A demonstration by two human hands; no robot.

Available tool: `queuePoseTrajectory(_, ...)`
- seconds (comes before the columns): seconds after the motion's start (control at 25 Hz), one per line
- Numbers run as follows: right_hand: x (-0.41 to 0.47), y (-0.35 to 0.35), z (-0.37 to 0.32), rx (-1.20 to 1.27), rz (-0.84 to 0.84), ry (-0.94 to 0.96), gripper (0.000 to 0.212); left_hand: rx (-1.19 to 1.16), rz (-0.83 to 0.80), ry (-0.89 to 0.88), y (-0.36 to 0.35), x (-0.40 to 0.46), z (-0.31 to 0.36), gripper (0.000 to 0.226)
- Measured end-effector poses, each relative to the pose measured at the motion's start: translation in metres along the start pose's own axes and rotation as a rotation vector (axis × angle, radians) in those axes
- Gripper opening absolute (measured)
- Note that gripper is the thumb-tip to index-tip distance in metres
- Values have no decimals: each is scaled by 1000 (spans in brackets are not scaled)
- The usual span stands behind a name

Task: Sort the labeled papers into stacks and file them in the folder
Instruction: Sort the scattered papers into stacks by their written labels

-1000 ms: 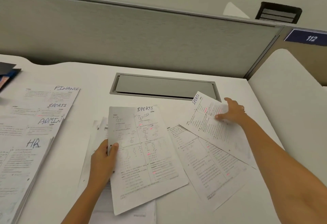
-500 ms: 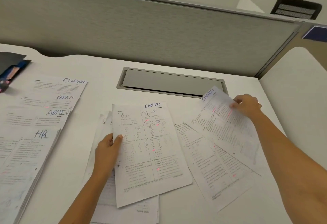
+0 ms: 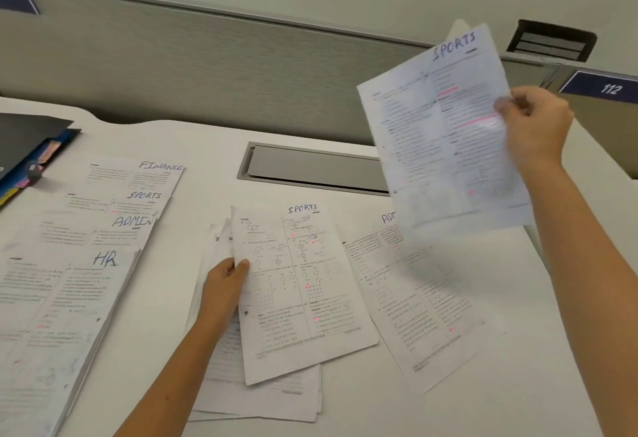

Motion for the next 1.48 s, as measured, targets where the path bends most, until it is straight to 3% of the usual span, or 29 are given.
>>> queuePoseTrajectory(0.16,-58,-71,12,-5,-261,-72,4,-17,-20,14,-1,0,0,36)
queuePoseTrajectory(0.36,-181,-170,53,-77,-575,-223,6,-136,-7,67,-5,-7,6,57)
queuePoseTrajectory(0.44,-219,-193,68,-83,-642,-302,9,-202,-13,92,-6,-7,8,53)
queuePoseTrajectory(0.6,-248,-206,86,-68,-613,-409,16,-86,-72,-35,-4,-4,10,14)
queuePoseTrajectory(0.72,-248,-199,89,-50,-596,-420,24,-31,-59,-100,-4,-7,17,24)
queuePoseTrajectory(0.84,-238,-172,90,55,-563,-484,47,-134,-101,-142,-12,-13,45,20)
queuePoseTrajectory(1.0,-246,-138,66,444,-778,-680,63,-342,-211,-219,-21,-25,106,18)
queuePoseTrajectory(1.08,-250,-120,42,506,-834,-634,54,-361,-323,-261,-26,-32,134,28)
queuePoseTrajectory(1.16,-249,-99,17,541,-758,-538,50,-270,-449,-300,-30,-42,154,39)
queuePoseTrajectory(1.28,-255,-77,-15,679,-634,-415,29,-158,-454,-408,-20,-49,167,28)
queuePoseTrajectory(1.36,-269,-78,-25,693,-626,-357,32,-157,-396,-442,-9,-50,163,16)
queuePoseTrajectory(1.48,-295,-95,-17,634,-654,-418,50,-196,-405,-403,-4,-55,141,31)
Point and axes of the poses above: each hand's wrist, its own x-axis towards the middle knuckle, its own y-axis out of the back of the hand, z = x × y, the point moved 10 cm from there along x, towards the middle knuckle, and after that the axes turned 13 degrees about -y, right-handed, at the moved point
